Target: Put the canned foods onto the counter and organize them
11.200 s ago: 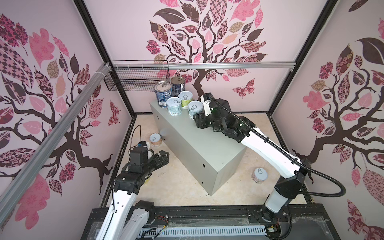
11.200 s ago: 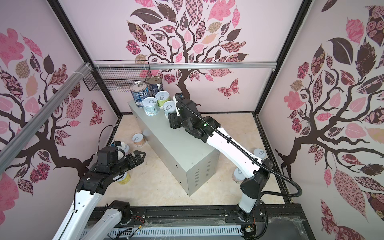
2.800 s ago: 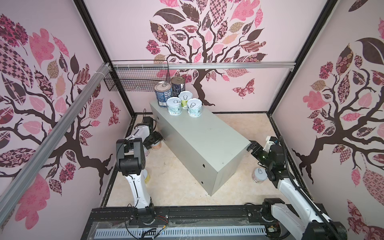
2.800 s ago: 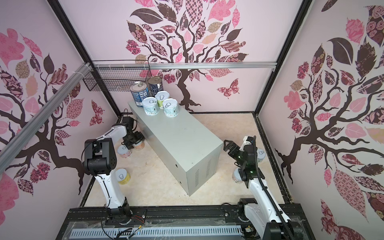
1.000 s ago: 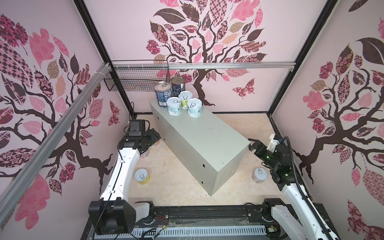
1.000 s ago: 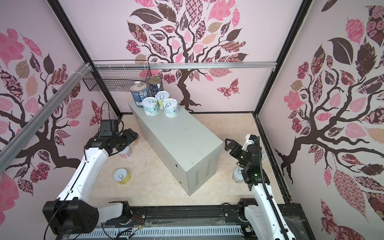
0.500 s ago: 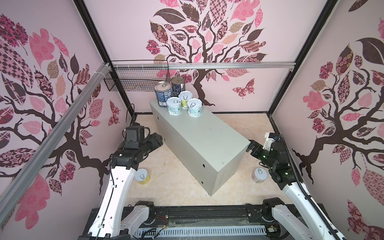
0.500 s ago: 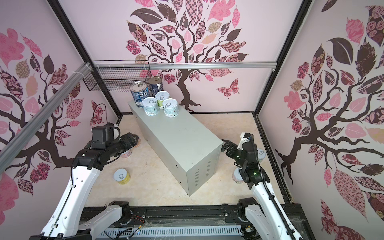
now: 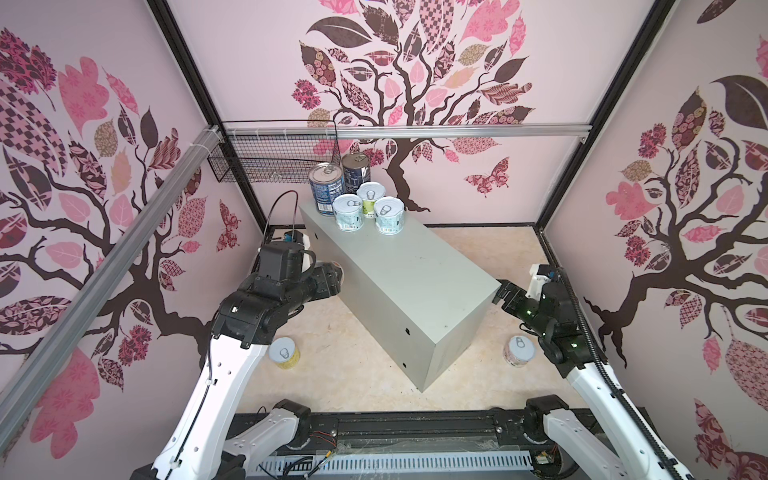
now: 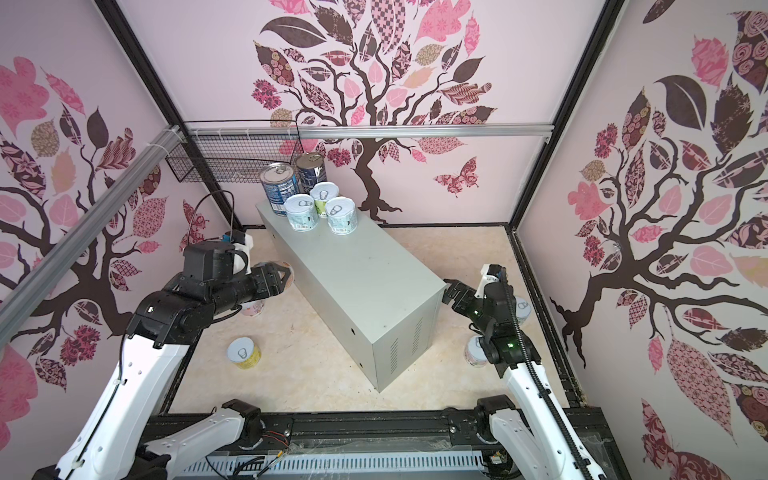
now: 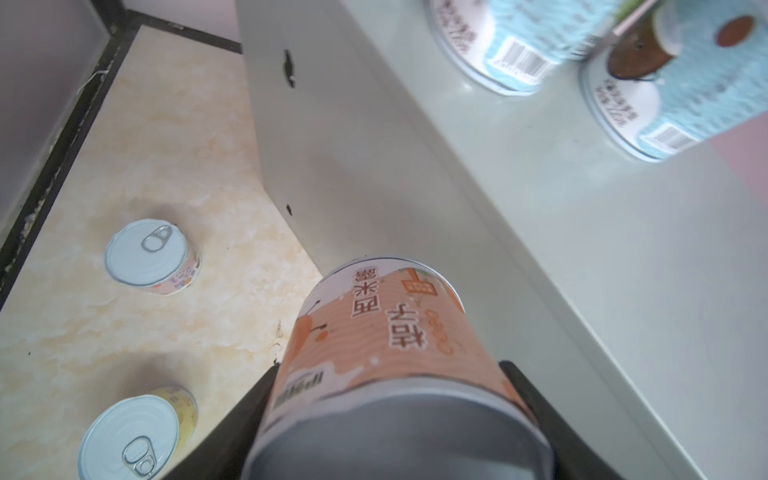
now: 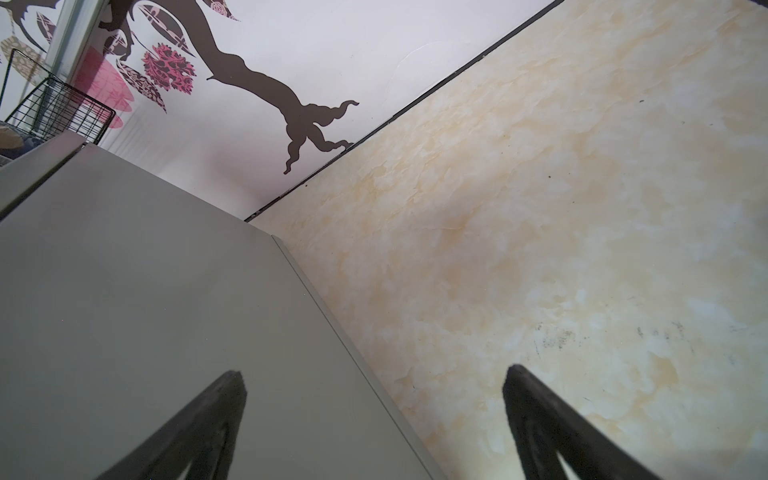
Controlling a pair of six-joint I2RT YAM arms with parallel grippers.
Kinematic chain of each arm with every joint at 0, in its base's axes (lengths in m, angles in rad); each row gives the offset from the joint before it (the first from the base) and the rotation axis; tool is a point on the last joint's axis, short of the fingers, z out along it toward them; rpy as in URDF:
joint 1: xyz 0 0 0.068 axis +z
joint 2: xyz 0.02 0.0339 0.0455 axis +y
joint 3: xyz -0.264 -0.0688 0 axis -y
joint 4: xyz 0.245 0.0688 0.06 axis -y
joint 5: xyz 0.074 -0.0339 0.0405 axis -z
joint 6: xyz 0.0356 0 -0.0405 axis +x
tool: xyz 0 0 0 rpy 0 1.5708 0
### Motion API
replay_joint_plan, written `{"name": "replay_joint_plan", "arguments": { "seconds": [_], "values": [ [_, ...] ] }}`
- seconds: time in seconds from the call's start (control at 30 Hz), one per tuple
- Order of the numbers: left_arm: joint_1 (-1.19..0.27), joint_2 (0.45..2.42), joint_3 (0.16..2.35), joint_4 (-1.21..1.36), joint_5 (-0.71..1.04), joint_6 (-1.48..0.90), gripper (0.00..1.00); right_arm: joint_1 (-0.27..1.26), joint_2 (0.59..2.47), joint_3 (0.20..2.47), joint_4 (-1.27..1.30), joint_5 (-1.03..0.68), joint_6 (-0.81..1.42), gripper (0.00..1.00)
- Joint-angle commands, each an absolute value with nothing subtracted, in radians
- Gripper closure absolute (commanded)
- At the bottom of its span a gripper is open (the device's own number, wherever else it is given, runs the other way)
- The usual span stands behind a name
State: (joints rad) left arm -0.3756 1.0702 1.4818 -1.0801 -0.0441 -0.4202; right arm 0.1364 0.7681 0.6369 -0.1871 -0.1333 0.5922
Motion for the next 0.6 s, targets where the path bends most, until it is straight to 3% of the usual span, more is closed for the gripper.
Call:
{"name": "replay_joint_plan", "arguments": {
  "seconds": [0.0, 0.2, 0.57],
  "values": [
    [-0.446, 1.109, 1.610, -1.121, -0.065, -0.334, 0.47, 0.140, 0.773, 0.667, -0.201, -0.129, 0.571, 0.00],
    [-0.555, 1.171, 1.747, -1.218, -0.135, -0.294, 0.48, 0.141, 0.775, 0.664, -0.201, -0.129, 0.568, 0.00],
    [-0.561, 1.284, 2.071, -1.394, -0.097, -0.234, 0.48, 0.143, 0.780, 0.661, -0.202, -0.134, 0.561, 0.00]
  ]
}}
